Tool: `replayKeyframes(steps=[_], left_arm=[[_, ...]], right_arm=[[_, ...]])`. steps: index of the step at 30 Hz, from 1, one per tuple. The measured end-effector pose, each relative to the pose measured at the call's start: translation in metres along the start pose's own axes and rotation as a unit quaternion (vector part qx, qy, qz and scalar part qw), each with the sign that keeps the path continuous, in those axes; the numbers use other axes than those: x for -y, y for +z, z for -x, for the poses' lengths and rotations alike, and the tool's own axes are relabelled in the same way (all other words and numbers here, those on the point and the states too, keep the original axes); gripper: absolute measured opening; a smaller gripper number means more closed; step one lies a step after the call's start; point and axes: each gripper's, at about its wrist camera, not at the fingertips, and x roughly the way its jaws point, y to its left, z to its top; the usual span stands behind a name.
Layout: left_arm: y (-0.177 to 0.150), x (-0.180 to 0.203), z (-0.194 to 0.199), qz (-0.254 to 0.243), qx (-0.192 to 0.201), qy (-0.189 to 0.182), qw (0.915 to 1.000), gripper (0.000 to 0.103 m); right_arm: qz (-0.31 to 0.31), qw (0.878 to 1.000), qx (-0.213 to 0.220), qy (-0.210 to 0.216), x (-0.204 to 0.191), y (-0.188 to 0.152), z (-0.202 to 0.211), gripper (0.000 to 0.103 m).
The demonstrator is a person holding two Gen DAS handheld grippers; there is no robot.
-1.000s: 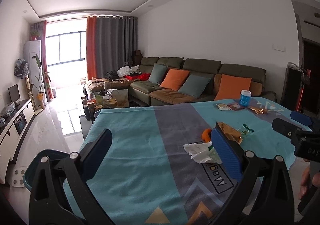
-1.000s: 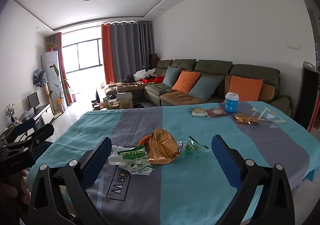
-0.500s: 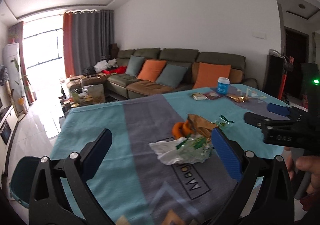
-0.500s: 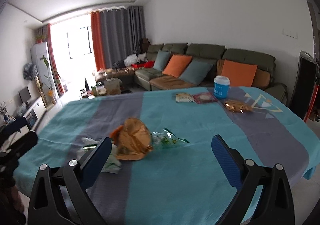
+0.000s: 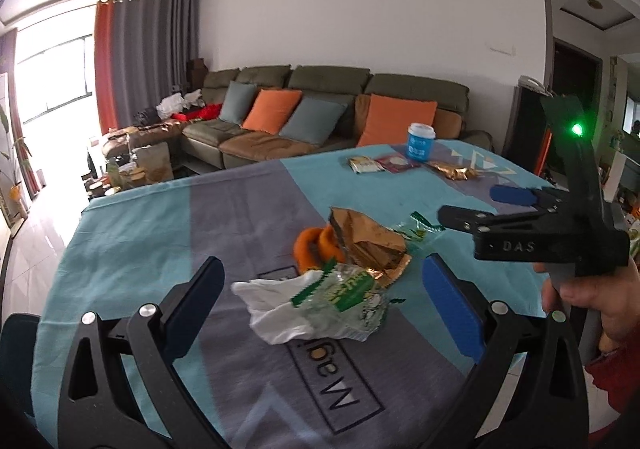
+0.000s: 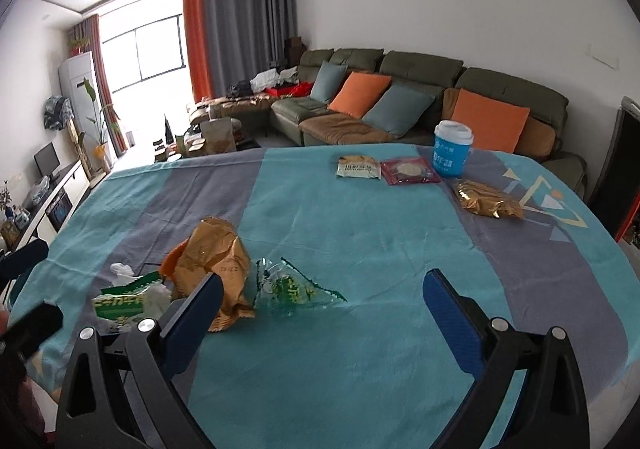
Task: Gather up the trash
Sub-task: 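Grasp the green-printed snack bag with the left tool while the right tool grasps the clear plastic wrapper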
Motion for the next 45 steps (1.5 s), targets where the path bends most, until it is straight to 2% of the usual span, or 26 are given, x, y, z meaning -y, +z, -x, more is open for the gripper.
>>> replayKeyframes(steps=[8,13,20,23,24,26,28,32,34,36,39,41,45], left_arm=[[-0.006,0.011,-0.034,0.000,-0.033,-0.016,0.9993,0.098],[-0.011,0.014,-0.058,0.011,-0.066,-0.025,0.9974,0.098],[-0.015,0.014,-0.068,0.012,-0.080,-0.027,0.9964,0.098],[-0.016,0.017,-0.072,0.009,-0.087,-0.030,0.9957,0.088],[-0.016,0.018,-0.073,0.007,-0.088,-0.030,0.9956,0.079],[-0.017,0.019,-0.075,0.003,-0.096,-0.032,0.9949,0.076],[-0.019,0.019,-0.077,0.004,-0.099,-0.034,0.9945,0.067],[-0.020,0.021,-0.077,-0.001,-0.099,-0.035,0.9944,0.061],[-0.021,0.022,-0.077,-0.003,-0.101,-0.040,0.9940,0.054],[-0.022,0.023,-0.076,-0.006,-0.099,-0.041,0.9942,0.050],[-0.024,0.024,-0.074,-0.007,-0.099,-0.046,0.9940,0.045],[-0.024,0.023,-0.074,-0.007,-0.099,-0.049,0.9938,0.043],[-0.025,0.024,-0.073,-0.009,-0.099,-0.055,0.9935,0.040]], right_arm=[[0.003,1.000,-0.025,0.018,0.003,0.004,-0.024,0.096],[0.005,0.999,-0.037,0.025,0.004,0.003,-0.032,0.096],[0.008,0.998,-0.056,0.029,0.009,0.001,-0.044,0.096],[0.009,0.997,-0.064,0.035,0.009,-0.001,-0.049,0.093],[0.009,0.997,-0.067,0.038,0.009,-0.001,-0.050,0.091],[0.011,0.996,-0.071,0.043,0.008,-0.001,-0.053,0.085],[0.013,0.996,-0.078,0.048,0.007,-0.001,-0.057,0.079],[0.016,0.994,-0.086,0.062,0.005,-0.001,-0.061,0.063],[0.017,0.994,-0.090,0.067,0.004,-0.001,-0.062,0.057],[0.019,0.993,-0.092,0.070,0.003,-0.001,-0.063,0.053],[0.020,0.992,-0.096,0.073,0.004,-0.002,-0.064,0.041],[0.021,0.992,-0.101,0.075,0.002,-0.003,-0.065,0.022],[0.020,0.992,-0.104,0.074,0.003,-0.005,-0.064,0.014]])
